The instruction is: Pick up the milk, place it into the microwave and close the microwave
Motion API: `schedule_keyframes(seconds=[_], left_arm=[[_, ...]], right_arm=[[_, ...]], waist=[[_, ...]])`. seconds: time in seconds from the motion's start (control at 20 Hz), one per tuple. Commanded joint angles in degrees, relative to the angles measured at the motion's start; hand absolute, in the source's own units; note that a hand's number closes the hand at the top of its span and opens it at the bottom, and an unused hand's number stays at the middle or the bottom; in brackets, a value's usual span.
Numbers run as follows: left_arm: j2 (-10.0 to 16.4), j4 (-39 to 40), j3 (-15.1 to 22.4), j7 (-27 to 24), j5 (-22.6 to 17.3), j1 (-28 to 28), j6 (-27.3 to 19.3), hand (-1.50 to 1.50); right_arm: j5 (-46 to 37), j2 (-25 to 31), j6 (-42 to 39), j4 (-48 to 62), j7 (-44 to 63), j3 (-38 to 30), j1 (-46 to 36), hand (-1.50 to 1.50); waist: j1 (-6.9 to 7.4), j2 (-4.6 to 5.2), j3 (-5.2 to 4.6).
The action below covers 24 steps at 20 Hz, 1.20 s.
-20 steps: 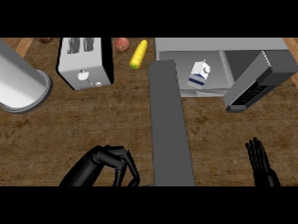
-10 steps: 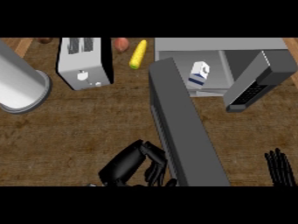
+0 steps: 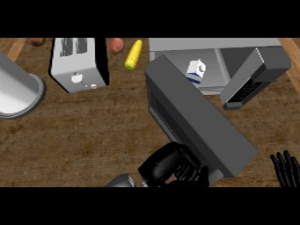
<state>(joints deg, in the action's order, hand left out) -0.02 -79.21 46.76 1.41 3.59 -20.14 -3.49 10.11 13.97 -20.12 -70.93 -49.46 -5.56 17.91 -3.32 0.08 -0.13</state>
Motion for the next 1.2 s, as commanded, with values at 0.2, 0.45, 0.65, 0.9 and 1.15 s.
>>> schedule_keyframes(seconds=[0.2, 0.45, 0.65, 0.9, 1.15], left_arm=[[0.02, 10.46, 9.69, 2.80, -11.03, -8.92, -12.80, 1.50], [0.02, 12.97, 7.08, -1.87, -17.55, -13.55, -19.41, 1.50], [0.02, 13.85, 4.78, -7.20, -23.67, -16.40, -21.20, -1.50], [0.02, 18.51, 0.78, -9.53, -26.59, -20.76, -27.34, -1.50], [0.02, 22.08, -1.90, -12.14, -31.13, -24.47, -29.47, 1.50]], right_arm=[[4.21, 2.34, -6.61, -11.11, 0.94, 3.48, 0.76, -1.50], [7.24, 2.61, -6.33, -18.16, 4.55, 5.71, 2.10, -1.50], [8.40, 4.78, -6.10, -21.15, 6.84, 5.84, 1.45, -1.50], [10.47, 6.12, -7.11, -23.81, 8.22, 6.52, 2.80, -1.50], [11.94, 7.71, -8.57, -26.71, 10.37, 8.10, 3.62, -1.50]], waist=[[-3.76, 0.70, 0.00], [-6.39, 1.15, -0.16], [-8.28, 1.85, -0.26], [-10.25, 2.21, -0.19], [-12.19, 2.97, -0.20]])
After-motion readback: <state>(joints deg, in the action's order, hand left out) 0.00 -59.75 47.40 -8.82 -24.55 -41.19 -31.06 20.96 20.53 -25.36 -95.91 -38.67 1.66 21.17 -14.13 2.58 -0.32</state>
